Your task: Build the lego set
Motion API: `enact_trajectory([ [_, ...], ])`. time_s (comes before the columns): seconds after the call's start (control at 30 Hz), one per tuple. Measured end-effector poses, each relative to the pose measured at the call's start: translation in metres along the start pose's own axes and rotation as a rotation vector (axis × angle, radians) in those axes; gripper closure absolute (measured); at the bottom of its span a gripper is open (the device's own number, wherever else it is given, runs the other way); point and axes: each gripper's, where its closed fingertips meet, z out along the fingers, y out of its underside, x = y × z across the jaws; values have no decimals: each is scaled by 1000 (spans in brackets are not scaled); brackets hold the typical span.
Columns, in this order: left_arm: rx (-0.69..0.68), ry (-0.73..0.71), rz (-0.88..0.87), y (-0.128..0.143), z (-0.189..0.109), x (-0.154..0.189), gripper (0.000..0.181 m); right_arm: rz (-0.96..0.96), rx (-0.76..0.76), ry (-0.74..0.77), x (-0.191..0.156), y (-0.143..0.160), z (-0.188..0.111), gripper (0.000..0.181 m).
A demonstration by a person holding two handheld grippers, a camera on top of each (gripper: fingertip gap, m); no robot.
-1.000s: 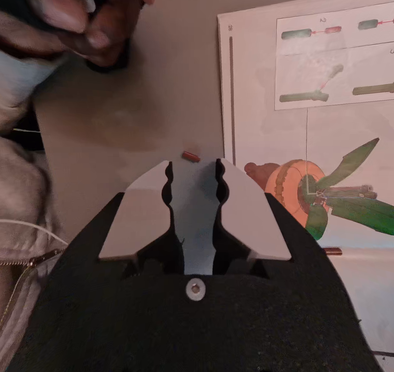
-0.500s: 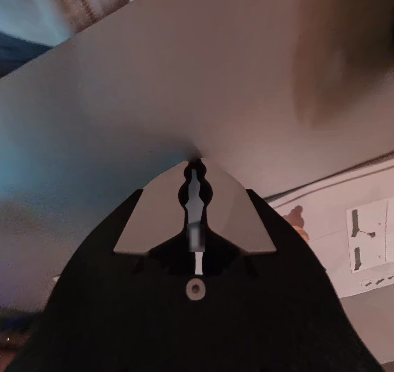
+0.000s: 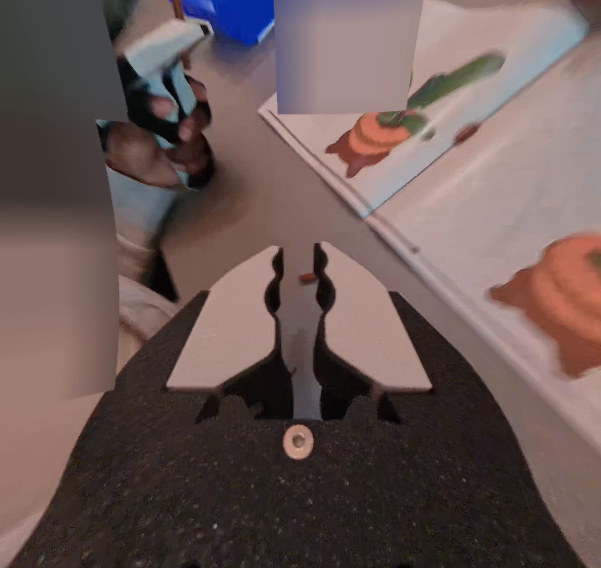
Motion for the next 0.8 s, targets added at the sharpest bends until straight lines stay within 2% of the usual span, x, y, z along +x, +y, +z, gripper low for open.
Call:
enact_trajectory([
  [0.07,-3,13,-8,1,1,2,177,156,-48,0,-9,20,4,170],
  [0.2,-18,34,-3,3,2,5,177,149,-230,103,-4,45,16,146],
  [0.27,-25,38,0,4,3,6,177,158,-251,90,-8,42,24,148],
  [0.33,-16,36,-3,3,2,6,177,122,-282,110,-6,39,30,152],
  [0.57,-10,43,-22,2,1,5,177,-68,-434,170,7,29,39,151],
  [0.73,-7,43,-29,2,1,5,178,-227,-553,240,13,30,42,172],
  [0.8,-9,43,-28,2,1,5,177,-271,-588,252,12,32,41,174],
])
